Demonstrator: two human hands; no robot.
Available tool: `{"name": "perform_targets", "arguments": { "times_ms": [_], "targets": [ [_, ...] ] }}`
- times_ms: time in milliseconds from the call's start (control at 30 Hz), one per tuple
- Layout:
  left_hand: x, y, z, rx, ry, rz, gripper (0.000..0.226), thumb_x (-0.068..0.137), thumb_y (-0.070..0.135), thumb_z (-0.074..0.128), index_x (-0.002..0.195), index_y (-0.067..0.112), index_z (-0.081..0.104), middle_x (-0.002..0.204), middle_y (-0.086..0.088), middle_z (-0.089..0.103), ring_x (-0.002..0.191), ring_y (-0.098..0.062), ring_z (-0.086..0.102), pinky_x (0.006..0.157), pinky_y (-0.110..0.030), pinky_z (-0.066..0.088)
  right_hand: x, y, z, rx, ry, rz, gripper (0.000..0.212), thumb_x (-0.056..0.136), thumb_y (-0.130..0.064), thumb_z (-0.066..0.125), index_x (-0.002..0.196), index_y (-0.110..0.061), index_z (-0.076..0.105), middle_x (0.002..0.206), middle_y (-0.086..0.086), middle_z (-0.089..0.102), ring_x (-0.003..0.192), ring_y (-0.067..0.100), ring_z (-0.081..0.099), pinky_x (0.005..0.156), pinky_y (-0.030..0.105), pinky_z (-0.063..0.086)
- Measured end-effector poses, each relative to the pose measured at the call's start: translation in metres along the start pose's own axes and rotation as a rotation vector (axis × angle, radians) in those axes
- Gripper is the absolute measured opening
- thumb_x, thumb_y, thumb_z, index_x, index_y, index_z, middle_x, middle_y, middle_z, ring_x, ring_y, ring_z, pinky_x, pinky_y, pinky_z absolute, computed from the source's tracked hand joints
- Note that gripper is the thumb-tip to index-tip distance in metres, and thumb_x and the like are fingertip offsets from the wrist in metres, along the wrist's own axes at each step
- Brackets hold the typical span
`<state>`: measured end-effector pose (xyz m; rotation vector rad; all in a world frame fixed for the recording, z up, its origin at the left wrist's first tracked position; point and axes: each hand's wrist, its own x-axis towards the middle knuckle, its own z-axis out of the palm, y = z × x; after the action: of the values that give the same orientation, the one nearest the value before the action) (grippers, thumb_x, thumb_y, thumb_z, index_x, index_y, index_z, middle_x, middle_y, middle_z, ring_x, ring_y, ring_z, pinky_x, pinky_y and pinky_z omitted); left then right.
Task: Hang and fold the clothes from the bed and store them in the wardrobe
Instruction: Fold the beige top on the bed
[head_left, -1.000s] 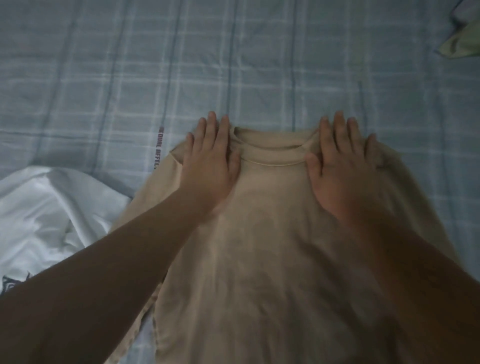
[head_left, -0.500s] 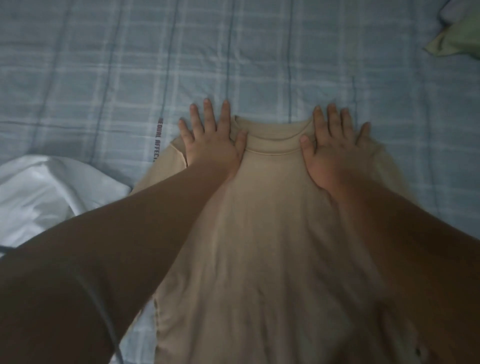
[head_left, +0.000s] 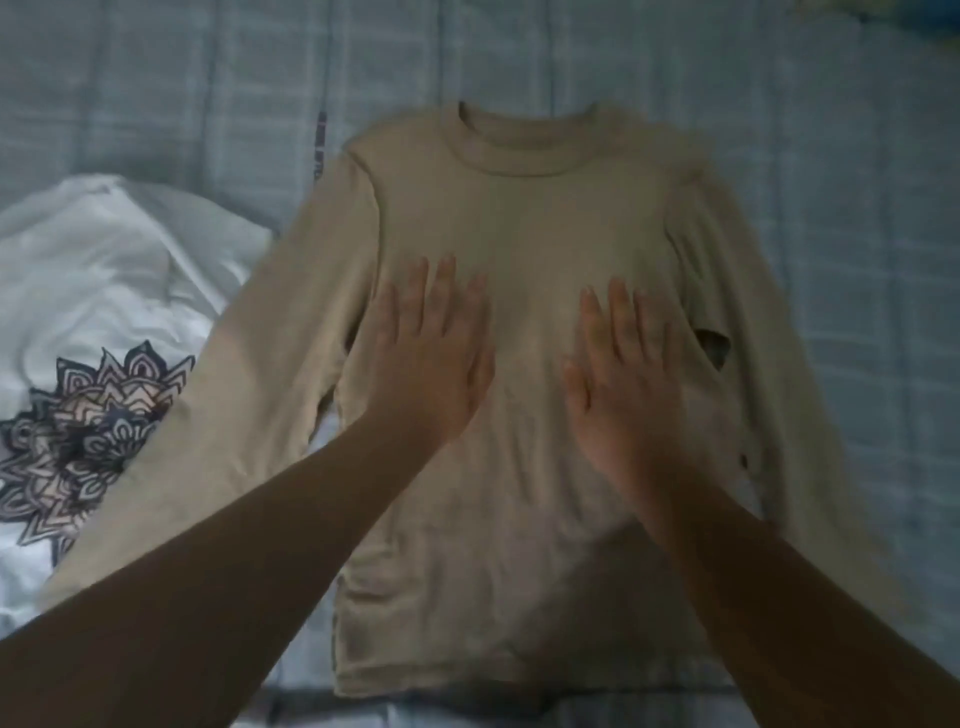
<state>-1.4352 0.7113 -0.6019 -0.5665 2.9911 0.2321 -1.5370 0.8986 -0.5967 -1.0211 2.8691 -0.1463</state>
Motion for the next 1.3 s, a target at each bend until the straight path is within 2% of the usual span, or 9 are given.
{"name": "perform_targets", "arguments": {
  "times_ms": [133,300,467,633,833,933,1033,1133,1300],
  "targets": [
    [-0.093,0.014,0.020,-0.072,-0.111,0.019,0.065,0.098,0.045,0.036,0.156,0.017,0.027,0.163,-0.017,0.019,0.151,-0.038,0.008,0.119,-0.059,0.012,-0.091,0.002,0.011,0.011,-0.051,0.013,0.065,0.099,-0.043,0.031,0.158,-0.019,0.017,0.163,0.011,0.019,0.149,0.033,0.019,0.120,0.055,0.015],
    [-0.176,0.011,0.045,-0.044,-0.167,0.004,0.065,0.099,0.046,0.037,0.157,0.021,0.023,0.162,-0.015,0.024,0.151,-0.035,0.013,0.121,-0.057,0.012,-0.179,0.014,0.027,0.020,-0.138,0.081,0.067,0.096,-0.039,0.037,0.157,-0.016,0.021,0.161,0.015,0.025,0.146,0.036,0.027,0.118,0.057,0.016],
    [-0.194,0.008,0.062,-0.004,-0.157,-0.009,0.062,0.101,0.047,0.029,0.157,0.023,0.023,0.163,-0.012,0.023,0.152,-0.033,0.012,0.120,-0.057,0.014,-0.213,0.020,0.051,-0.034,-0.197,0.085,0.068,0.096,-0.038,0.036,0.158,-0.016,0.017,0.165,0.010,0.011,0.152,0.029,0.010,0.119,0.055,0.012],
    [-0.200,0.008,0.057,-0.022,-0.127,-0.004,0.063,0.099,0.046,0.035,0.157,0.021,0.026,0.163,-0.014,0.022,0.152,-0.033,0.012,0.120,-0.059,0.012,-0.214,0.021,0.049,-0.025,-0.161,0.074,0.068,0.096,-0.039,0.037,0.157,-0.014,0.021,0.164,0.012,0.016,0.152,0.030,0.011,0.119,0.055,0.015],
    [-0.254,-0.001,0.048,-0.058,-0.176,0.350,0.072,0.095,0.049,0.042,0.157,0.016,0.024,0.163,-0.012,0.024,0.151,-0.032,0.015,0.120,-0.057,0.014,-0.249,0.053,0.025,-0.024,-0.195,-0.214,0.074,0.085,-0.033,0.048,0.154,-0.017,0.027,0.162,0.007,0.026,0.149,0.030,0.023,0.118,0.058,0.017],
    [-0.269,-0.010,0.047,-0.026,-0.258,0.382,0.079,0.096,0.058,0.037,0.159,0.018,0.012,0.166,-0.010,0.012,0.153,-0.030,0.004,0.121,-0.055,0.011,-0.260,0.078,0.015,-0.120,-0.334,-0.266,0.092,0.070,-0.034,0.049,0.157,-0.019,0.022,0.163,0.005,0.020,0.149,0.030,0.020,0.118,0.058,0.013],
    [-0.271,-0.018,0.047,-0.009,-0.341,0.406,0.091,0.092,0.062,0.044,0.159,0.022,-0.004,0.167,-0.006,-0.005,0.153,-0.027,-0.008,0.122,-0.053,0.005,-0.261,0.085,0.010,-0.165,-0.414,-0.257,0.096,0.067,-0.035,0.046,0.157,-0.021,0.018,0.165,0.005,0.016,0.150,0.030,0.017,0.118,0.058,0.013],
    [-0.267,-0.019,0.041,0.001,-0.387,0.410,0.097,0.089,0.053,0.054,0.158,0.024,-0.008,0.167,-0.003,-0.009,0.153,-0.024,-0.012,0.123,-0.051,0.001,-0.259,0.079,0.010,-0.184,-0.417,-0.224,0.093,0.069,-0.025,0.050,0.157,-0.021,0.020,0.164,0.007,0.017,0.149,0.032,0.020,0.116,0.059,0.017],
    [-0.270,-0.014,0.035,0.007,-0.417,0.379,0.103,0.086,0.018,0.064,0.158,0.027,-0.010,0.166,-0.001,-0.008,0.153,-0.027,-0.010,0.123,-0.049,-0.004,-0.261,0.076,0.007,-0.120,-0.385,-0.166,0.079,0.083,-0.002,0.047,0.156,-0.021,0.024,0.164,0.008,0.019,0.148,0.033,0.022,0.116,0.055,0.022]
  ]
}}
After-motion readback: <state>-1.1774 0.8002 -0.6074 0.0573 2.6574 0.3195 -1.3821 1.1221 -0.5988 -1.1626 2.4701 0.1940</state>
